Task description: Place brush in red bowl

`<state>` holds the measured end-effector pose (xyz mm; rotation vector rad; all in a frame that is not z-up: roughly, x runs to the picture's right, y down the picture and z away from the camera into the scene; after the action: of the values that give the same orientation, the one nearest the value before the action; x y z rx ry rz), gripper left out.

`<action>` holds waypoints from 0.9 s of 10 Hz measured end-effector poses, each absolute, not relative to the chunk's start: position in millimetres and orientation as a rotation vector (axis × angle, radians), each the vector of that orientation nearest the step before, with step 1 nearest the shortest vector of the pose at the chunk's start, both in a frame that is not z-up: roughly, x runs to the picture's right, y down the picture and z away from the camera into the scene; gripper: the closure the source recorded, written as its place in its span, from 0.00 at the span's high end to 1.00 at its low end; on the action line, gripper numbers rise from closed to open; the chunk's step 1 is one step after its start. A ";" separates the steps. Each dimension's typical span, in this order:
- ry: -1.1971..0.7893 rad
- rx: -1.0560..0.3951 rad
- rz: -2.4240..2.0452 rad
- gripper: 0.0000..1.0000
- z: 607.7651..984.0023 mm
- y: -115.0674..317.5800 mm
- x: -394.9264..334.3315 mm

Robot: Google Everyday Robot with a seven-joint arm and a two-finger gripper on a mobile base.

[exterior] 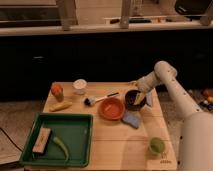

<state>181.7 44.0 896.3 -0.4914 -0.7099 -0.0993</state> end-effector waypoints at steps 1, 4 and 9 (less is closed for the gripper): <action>-0.710 -0.491 -0.099 0.80 896.3 44.0 181.7; -0.710 -0.491 -0.099 0.80 896.3 44.0 181.7; -0.710 -0.491 -0.099 0.80 896.3 44.0 181.7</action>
<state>181.7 44.0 896.3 -0.4914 -0.7099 -0.0993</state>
